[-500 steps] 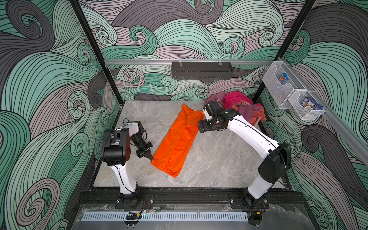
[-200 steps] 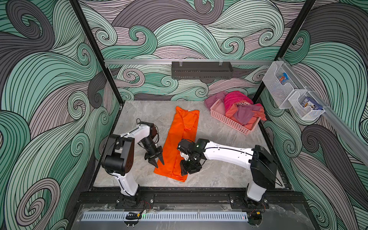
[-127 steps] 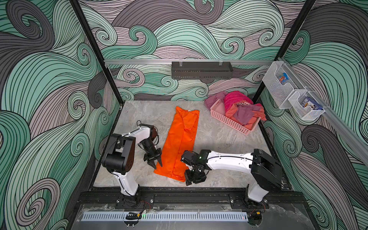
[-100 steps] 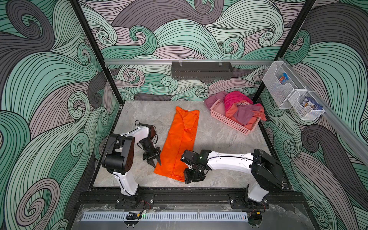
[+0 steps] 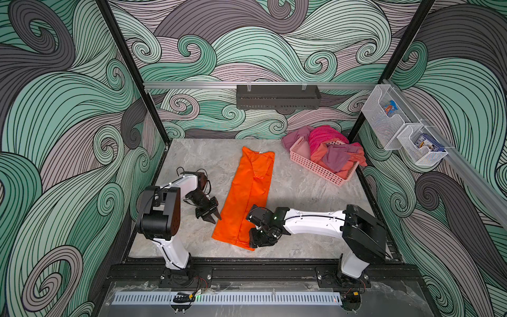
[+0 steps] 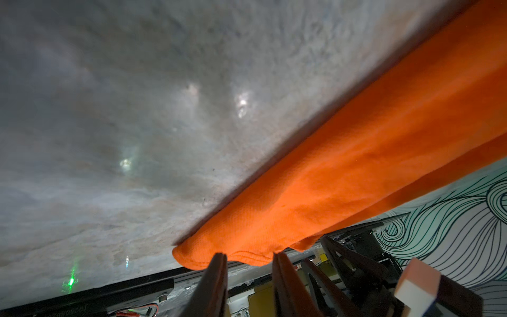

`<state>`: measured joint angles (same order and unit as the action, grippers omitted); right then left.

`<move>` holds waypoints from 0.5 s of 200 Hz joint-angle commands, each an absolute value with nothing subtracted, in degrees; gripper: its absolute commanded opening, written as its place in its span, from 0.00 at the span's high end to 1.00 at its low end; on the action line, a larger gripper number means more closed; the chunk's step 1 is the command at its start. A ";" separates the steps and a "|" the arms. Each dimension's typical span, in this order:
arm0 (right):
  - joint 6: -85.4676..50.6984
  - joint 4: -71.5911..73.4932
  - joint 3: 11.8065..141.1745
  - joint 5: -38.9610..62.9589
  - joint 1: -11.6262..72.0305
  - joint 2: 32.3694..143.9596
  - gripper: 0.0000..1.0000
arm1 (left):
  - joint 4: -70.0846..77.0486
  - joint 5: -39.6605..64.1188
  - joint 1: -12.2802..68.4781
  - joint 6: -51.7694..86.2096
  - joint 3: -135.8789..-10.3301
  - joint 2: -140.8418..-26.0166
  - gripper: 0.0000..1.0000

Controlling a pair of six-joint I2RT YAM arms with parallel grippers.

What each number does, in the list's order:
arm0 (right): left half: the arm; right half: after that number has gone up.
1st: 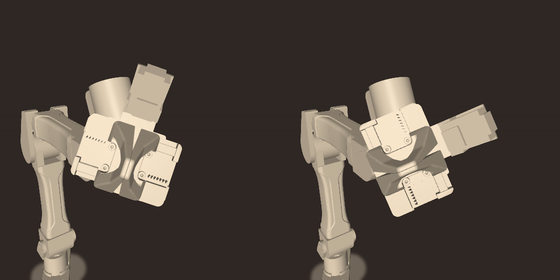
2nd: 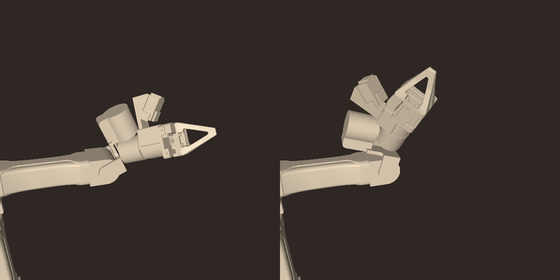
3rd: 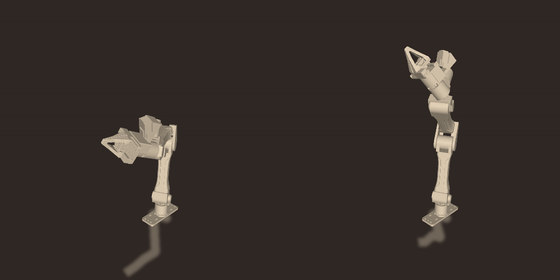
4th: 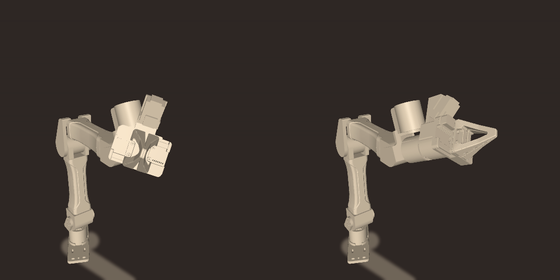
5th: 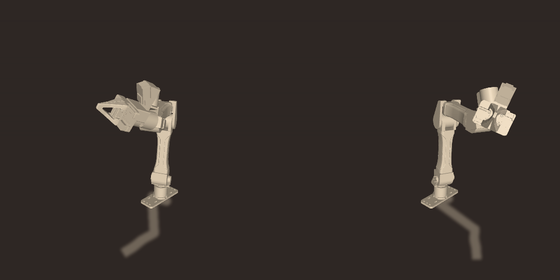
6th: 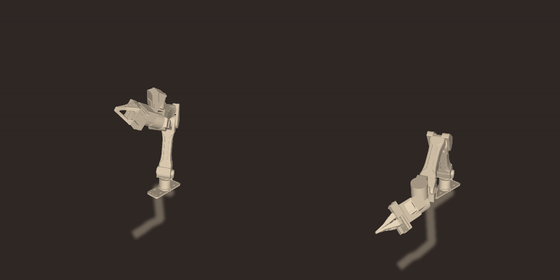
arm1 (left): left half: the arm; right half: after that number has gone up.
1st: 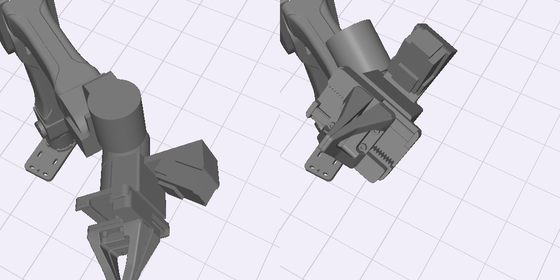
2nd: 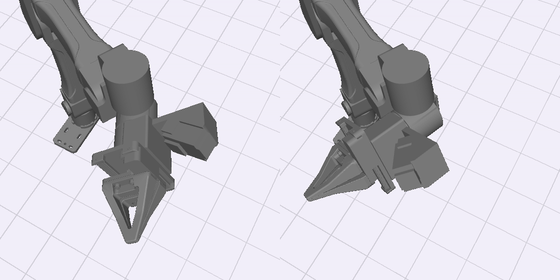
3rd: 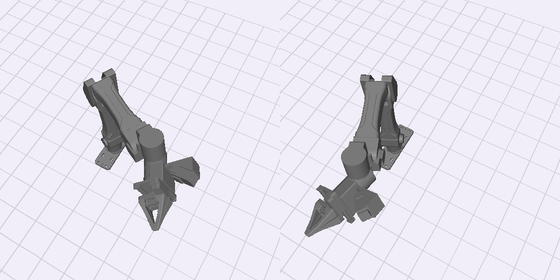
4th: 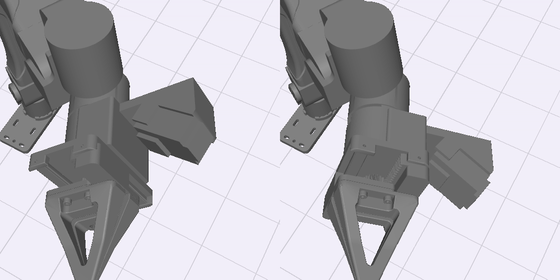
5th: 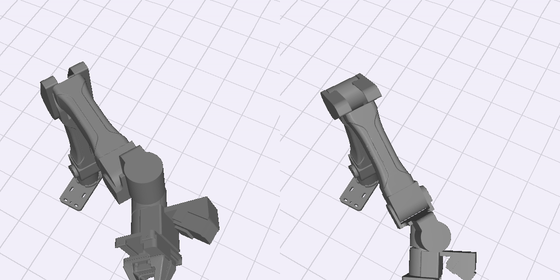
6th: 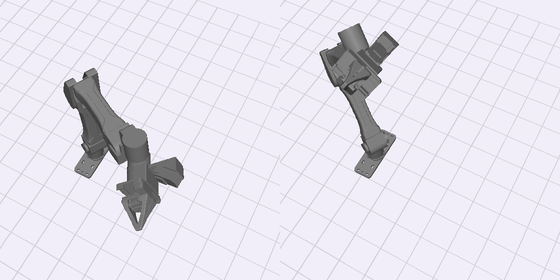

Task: Fold and stack t-shirts
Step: Fold the T-shirt.

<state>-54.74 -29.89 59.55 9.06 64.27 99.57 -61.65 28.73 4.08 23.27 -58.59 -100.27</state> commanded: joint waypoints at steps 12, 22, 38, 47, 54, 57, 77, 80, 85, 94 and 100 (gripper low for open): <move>-55.80 -26.69 59.10 9.54 64.42 103.04 0.54 | -62.11 28.81 2.72 23.65 -58.51 -97.95 0.68; -55.89 -26.28 59.09 9.74 64.51 103.70 0.56 | -62.56 28.59 2.31 23.30 -58.62 -97.86 0.68; -56.01 -26.01 59.01 9.80 64.51 104.19 0.62 | -63.58 28.02 1.81 22.91 -58.86 -97.54 0.68; -56.23 -25.99 58.82 9.86 64.51 104.32 0.66 | -64.33 27.50 1.62 22.57 -59.05 -97.48 0.68; -56.28 -26.01 58.74 9.88 64.64 104.35 0.70 | -65.12 26.97 1.37 22.19 -59.27 -97.60 0.68; -56.39 -25.92 58.72 9.92 64.61 104.37 0.71 | -65.46 26.72 1.40 22.10 -59.36 -97.72 0.68; -56.69 -25.98 58.28 9.49 64.77 103.78 0.79 | -69.11 24.36 1.30 21.45 -60.39 -99.02 0.73; -56.73 -25.98 58.07 9.37 64.82 103.68 0.79 | -69.66 23.99 1.24 21.31 -60.50 -99.38 0.74; -56.98 -25.95 57.90 9.23 64.79 103.51 0.80 | -70.49 23.32 1.23 21.14 -60.77 -99.96 0.76; -57.05 -25.95 57.74 8.89 64.77 103.13 0.81 | -71.80 22.55 1.19 20.92 -60.99 -100.93 0.80; -57.07 -26.02 57.49 8.62 64.77 102.93 0.82 | -72.62 22.41 1.08 20.39 -61.15 -101.47 0.81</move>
<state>-56.49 -25.21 59.24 9.63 64.34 102.96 -66.48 25.56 1.56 22.33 -59.24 -99.35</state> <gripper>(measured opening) 0.192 0.214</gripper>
